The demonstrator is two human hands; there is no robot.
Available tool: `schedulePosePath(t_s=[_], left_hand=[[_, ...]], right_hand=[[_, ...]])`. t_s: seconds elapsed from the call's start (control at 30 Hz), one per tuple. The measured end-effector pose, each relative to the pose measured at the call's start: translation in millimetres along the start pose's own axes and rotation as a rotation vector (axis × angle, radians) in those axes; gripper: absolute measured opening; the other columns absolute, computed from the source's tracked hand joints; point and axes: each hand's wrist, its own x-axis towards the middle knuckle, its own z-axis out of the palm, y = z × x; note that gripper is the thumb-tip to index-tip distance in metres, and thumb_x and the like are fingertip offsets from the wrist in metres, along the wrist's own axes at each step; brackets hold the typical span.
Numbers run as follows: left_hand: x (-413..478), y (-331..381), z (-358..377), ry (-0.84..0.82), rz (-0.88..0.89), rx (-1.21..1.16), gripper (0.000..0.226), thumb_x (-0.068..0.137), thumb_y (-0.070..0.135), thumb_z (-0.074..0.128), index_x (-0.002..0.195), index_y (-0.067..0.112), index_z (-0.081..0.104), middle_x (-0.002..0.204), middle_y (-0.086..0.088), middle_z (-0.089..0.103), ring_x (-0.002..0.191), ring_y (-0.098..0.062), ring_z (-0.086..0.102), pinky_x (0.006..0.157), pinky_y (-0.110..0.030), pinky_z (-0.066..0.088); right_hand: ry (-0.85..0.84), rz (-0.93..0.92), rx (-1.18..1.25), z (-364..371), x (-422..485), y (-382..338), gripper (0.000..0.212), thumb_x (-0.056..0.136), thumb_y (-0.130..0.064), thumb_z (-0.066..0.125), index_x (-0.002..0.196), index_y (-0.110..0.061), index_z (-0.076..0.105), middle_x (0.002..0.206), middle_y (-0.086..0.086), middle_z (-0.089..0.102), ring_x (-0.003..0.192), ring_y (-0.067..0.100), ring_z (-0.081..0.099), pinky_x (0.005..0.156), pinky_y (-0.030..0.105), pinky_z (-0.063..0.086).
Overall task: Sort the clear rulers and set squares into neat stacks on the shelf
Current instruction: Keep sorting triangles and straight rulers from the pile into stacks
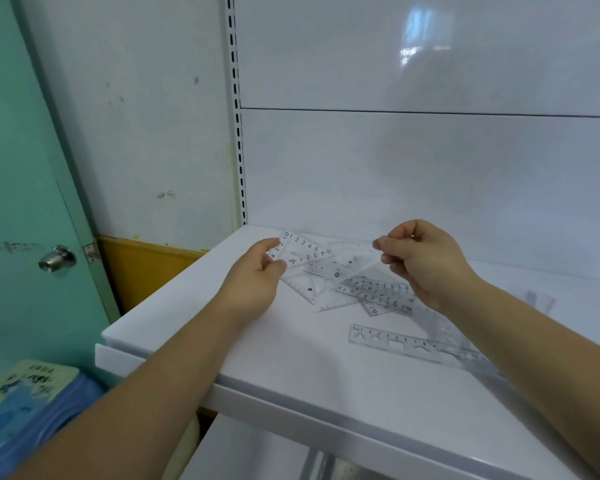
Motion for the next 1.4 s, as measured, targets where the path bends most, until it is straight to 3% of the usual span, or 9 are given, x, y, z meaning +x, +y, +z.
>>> schedulePosePath(t_s=[0.3,0.37,0.5,0.63,0.77,0.9,1.0,1.2,1.4], left_hand=[[-1.4,1.2,-1.4,0.033,-0.017,0.026,0.046,0.092,0.017,0.055,0.136,0.021,0.044,0.077,0.006,0.041,0.067,-0.009,0.044,0.064,-0.021,0.038],[-2.7,2.6,-0.8,0.028,-0.019,0.025,0.045,0.093,0.019,0.056,0.136,0.021,0.043,0.077,0.006,0.041,0.066,-0.008,0.044,0.063,-0.02,0.038],[-4.4,2.7,-0.7,0.009,-0.021,0.026,0.045,0.094,0.019,0.055,0.136,0.023,0.043,0.08,0.005,0.041,0.066,-0.009,0.044,0.061,-0.019,0.038],[-4.7,1.7,-0.9,0.021,-0.012,0.027,0.043,0.094,0.019,0.055,0.135,0.023,0.043,0.078,0.005,0.042,0.065,-0.01,0.045,0.062,-0.022,0.039],[-2.7,1.0,-3.2,0.044,0.009,0.03,0.045,0.094,0.018,0.055,0.137,0.022,0.042,0.077,0.005,0.042,0.066,-0.009,0.045,0.062,-0.02,0.038],[-3.8,4.3,-2.8,0.006,0.069,0.03,0.052,0.094,0.018,0.054,0.142,0.023,0.034,0.078,0.006,0.042,0.067,-0.009,0.045,0.062,-0.021,0.039],[-6.0,10.8,0.8,-0.057,0.138,0.106,0.052,0.094,0.019,0.054,0.139,0.023,0.028,0.08,0.005,0.043,0.067,-0.01,0.047,0.061,-0.024,0.039],[-23.1,34.1,19.4,-0.28,0.301,0.117,0.041,0.091,0.023,0.059,0.128,0.024,0.041,0.084,0.003,0.047,0.073,-0.012,0.049,0.066,-0.023,0.04],[-62.7,68.5,49.7,-0.372,0.456,0.065,0.046,0.088,0.024,0.064,0.131,0.026,0.047,0.09,0.004,0.052,0.083,-0.008,0.053,0.071,-0.025,0.041]], right_hand=[[-0.061,0.017,0.173,3.8,-1.5,2.1,0.025,0.085,0.012,0.057,0.101,-0.004,0.066,0.079,0.008,0.062,0.072,0.018,0.068,0.079,0.026,0.058],[-0.073,-0.053,-0.025,4.4,-3.7,3.4,0.018,0.087,0.003,0.059,0.098,-0.007,0.069,0.075,0.005,0.064,0.067,0.013,0.067,0.077,0.024,0.058],[-0.137,-0.282,-0.756,2.9,-9.9,9.3,0.013,0.094,-0.021,0.051,0.089,-0.022,0.064,0.076,-0.005,0.067,0.055,0.002,0.053,0.053,0.015,0.044],[-0.224,-0.373,-1.006,0.4,-8.3,8.9,0.015,0.099,-0.026,0.036,0.097,-0.019,0.049,0.074,0.003,0.061,0.07,0.021,0.054,0.065,0.033,0.043],[-0.272,-0.451,-1.168,-3.9,-6.2,0.2,0.025,0.099,-0.04,0.037,0.119,-0.026,0.042,0.07,-0.006,0.05,0.07,0.014,0.052,0.068,0.031,0.038],[-0.162,-0.524,-1.313,-9.2,-9.4,-13.3,0.04,0.098,-0.045,0.033,0.129,-0.02,0.041,0.067,-0.009,0.048,0.074,0.022,0.052,0.071,0.033,0.042],[-0.091,-0.464,-1.313,-19.9,-25.7,-22.0,0.045,0.098,-0.046,0.034,0.131,-0.015,0.038,0.082,-0.004,0.05,0.08,0.021,0.049,0.073,0.033,0.039],[0.091,-0.352,-1.4,-64.9,-87.3,-28.2,0.044,0.099,-0.041,0.035,0.135,-0.017,0.037,0.083,-0.001,0.055,0.079,0.022,0.051,0.071,0.031,0.038],[0.29,-0.297,-1.558,-112.9,-166.2,-39.9,0.048,0.099,-0.043,0.034,0.14,-0.02,0.036,0.125,0.005,0.057,0.104,0.027,0.057,0.077,0.032,0.039]])
